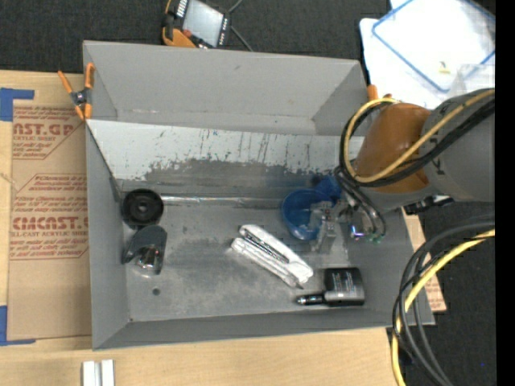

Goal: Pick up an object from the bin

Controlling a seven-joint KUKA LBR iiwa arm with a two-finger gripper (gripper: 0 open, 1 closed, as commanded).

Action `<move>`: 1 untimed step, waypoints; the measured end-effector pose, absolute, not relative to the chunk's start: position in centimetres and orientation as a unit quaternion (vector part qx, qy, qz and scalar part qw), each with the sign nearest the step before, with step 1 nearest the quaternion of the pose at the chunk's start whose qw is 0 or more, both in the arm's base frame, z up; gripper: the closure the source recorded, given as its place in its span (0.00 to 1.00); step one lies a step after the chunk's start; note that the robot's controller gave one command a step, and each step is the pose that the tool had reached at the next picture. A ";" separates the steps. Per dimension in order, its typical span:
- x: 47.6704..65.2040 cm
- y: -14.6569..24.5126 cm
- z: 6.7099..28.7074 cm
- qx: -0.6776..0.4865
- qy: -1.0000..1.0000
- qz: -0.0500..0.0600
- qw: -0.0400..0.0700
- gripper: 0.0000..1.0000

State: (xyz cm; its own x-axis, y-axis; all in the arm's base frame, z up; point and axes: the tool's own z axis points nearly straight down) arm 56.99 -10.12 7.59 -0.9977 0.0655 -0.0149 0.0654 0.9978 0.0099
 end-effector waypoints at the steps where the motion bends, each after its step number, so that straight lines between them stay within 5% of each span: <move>1: 57.8 -10.5 16.7 -0.026 1.000 0.003 0.006 1.00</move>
Offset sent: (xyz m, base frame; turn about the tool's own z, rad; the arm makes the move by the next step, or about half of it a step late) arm 0.0000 0.0019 0.0091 -0.0134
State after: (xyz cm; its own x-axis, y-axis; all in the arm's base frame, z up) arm 57.83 -10.52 16.69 -0.9986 -0.0511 -0.0128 -0.0511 0.9987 0.0049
